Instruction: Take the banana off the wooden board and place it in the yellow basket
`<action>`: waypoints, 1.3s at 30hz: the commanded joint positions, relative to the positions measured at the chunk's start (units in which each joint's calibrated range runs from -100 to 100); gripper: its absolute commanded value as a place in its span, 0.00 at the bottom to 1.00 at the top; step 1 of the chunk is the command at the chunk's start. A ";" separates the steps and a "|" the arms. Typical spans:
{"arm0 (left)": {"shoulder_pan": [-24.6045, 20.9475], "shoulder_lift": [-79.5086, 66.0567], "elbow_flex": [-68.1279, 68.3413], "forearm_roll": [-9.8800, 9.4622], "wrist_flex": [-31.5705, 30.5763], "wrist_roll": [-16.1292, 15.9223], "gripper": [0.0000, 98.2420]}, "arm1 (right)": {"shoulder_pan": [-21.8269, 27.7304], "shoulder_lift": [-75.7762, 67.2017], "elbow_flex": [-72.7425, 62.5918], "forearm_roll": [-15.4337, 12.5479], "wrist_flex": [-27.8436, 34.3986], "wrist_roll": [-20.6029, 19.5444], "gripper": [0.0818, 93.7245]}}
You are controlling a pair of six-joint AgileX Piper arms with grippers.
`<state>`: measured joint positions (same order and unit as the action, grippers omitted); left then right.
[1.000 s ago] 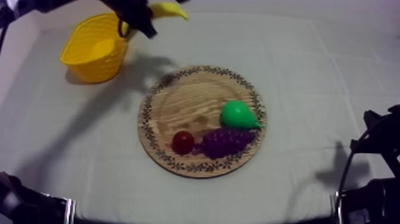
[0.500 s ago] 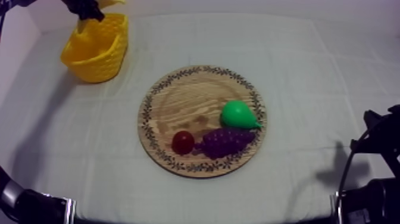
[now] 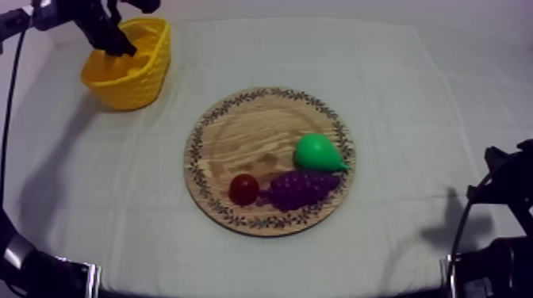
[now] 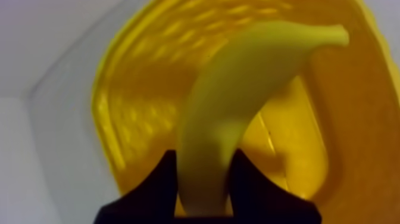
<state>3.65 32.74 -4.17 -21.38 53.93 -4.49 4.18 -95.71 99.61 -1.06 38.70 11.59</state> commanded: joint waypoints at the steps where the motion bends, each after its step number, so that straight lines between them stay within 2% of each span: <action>1: -0.13 0.60 0.23 0.53 -0.59 -0.11 0.21 | 0.03 -0.05 0.05 0.01 0.01 0.01 0.00; 5: -0.53 1.58 0.23 2.79 -2.05 -1.53 0.26 | 0.03 -0.05 0.05 0.01 0.01 0.01 0.00; 14: -1.67 1.62 -1.04 10.04 -4.02 -8.50 0.45 | 0.03 -0.05 0.05 0.01 0.01 0.01 0.00; 21: -1.97 0.41 0.27 12.03 -4.81 -10.48 0.52 | 0.03 -0.05 0.05 0.01 0.01 0.01 0.00; 23: -2.03 -0.56 1.66 12.39 -5.74 -10.66 0.48 | 0.03 -0.05 0.05 0.01 0.01 0.01 0.00; 28: -2.41 -5.43 8.78 14.18 -10.66 -11.93 0.24 | 0.03 -0.05 0.05 0.01 0.01 0.01 0.00; 32: -3.48 -12.23 17.00 18.85 -14.28 -16.17 0.10 | 0.03 -0.05 0.05 0.01 0.01 0.01 0.00; 36: -4.94 -22.28 26.75 24.08 -15.95 -19.97 0.03 | 0.03 -0.05 0.05 0.01 0.01 0.01 0.00; 39: -5.92 -31.76 35.14 25.92 -16.68 -20.64 0.01 | 0.03 -0.05 0.05 0.01 0.01 -0.02 0.00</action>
<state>-1.93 10.23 22.47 3.34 37.45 -24.30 4.18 -95.71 99.61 -1.06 38.70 11.59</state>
